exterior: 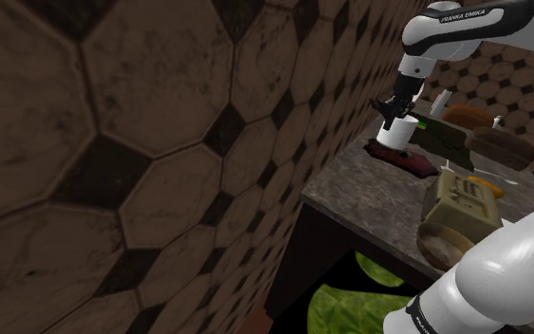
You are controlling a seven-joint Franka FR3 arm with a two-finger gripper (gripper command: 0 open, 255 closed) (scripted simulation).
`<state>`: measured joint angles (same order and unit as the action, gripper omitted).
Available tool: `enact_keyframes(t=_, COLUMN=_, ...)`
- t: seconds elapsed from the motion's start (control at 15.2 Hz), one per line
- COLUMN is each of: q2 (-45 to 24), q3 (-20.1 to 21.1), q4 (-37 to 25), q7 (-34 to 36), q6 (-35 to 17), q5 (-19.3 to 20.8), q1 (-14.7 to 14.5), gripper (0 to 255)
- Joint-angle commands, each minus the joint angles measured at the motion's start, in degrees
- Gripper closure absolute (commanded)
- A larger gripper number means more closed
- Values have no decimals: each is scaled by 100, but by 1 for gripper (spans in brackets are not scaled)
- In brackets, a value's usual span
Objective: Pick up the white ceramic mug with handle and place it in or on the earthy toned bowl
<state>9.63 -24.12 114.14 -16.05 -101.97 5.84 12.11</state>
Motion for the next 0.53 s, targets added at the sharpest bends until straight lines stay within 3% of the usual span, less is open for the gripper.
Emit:
enact_keyframes(t=0.0, q2=493, q3=56, q4=482, q7=110, q6=-21, q5=188, q1=29, gripper=255)
enact_keyframes(t=0.46, q2=2204, q3=304, q4=1836, q7=358, q6=301, q5=687, q1=323, gripper=255)
